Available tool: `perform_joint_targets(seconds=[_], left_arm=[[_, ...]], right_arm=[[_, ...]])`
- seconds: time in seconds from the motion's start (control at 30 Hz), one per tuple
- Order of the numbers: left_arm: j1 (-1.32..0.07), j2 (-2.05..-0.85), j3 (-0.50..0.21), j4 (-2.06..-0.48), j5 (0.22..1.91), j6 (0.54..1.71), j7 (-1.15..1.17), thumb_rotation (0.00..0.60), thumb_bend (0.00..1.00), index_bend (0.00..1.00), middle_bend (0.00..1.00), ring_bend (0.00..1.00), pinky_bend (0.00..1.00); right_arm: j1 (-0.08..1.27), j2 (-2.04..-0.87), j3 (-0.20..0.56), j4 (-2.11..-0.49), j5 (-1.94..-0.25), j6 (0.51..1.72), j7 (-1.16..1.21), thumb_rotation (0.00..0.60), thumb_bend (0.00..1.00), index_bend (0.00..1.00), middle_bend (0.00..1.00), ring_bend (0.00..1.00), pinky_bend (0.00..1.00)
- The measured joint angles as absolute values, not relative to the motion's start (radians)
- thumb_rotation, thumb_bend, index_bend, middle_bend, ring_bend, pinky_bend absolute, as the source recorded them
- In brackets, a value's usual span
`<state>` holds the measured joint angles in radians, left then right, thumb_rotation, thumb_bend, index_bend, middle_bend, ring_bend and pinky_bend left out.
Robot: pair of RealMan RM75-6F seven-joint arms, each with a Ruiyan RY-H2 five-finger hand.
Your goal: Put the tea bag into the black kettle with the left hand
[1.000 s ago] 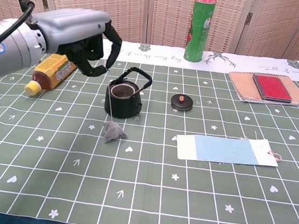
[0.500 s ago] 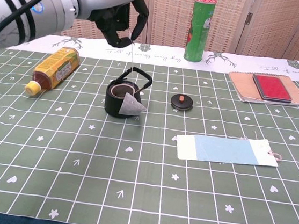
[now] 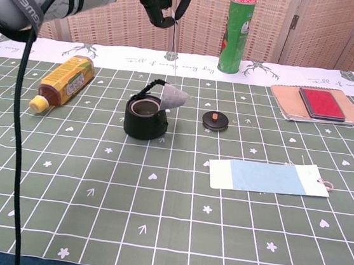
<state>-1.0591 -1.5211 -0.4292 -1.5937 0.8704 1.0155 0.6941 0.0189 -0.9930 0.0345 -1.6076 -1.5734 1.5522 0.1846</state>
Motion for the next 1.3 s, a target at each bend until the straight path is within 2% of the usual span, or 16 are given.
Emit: perform_joint_targets(seconds=[0.63, 1.0, 1.3], left_arm=[[-1.076, -1.472, -0.375, -1.504, 0.872, 0.971, 0.582, 0.600, 0.40, 0.60, 1.00, 1.00, 1.00], [-1.033, -1.467, -0.286, -1.490, 0.912, 0.960, 0.519, 0.600, 0.40, 0.60, 1.00, 1.00, 1.00], [-0.973, -1.466, -0.245, -1.472, 0.953, 0.959, 0.412, 0.600, 0.40, 0.61, 1.00, 1.00, 1.00]], right_arm=[[0.029, -0.998, 0.049, -1.608, -1.533, 1.522, 0.168, 0.600, 0.48, 0.00, 0.00, 0.00, 0.00], [0.016, -0.997, 0.045, -1.616, -1.559, 1.559, 0.161, 0.600, 0.48, 0.00, 0.00, 0.00, 0.00], [0.013, -0.996, 0.043, -1.610, -1.565, 1.562, 0.170, 0.600, 0.48, 0.00, 0.00, 0.00, 0.00]])
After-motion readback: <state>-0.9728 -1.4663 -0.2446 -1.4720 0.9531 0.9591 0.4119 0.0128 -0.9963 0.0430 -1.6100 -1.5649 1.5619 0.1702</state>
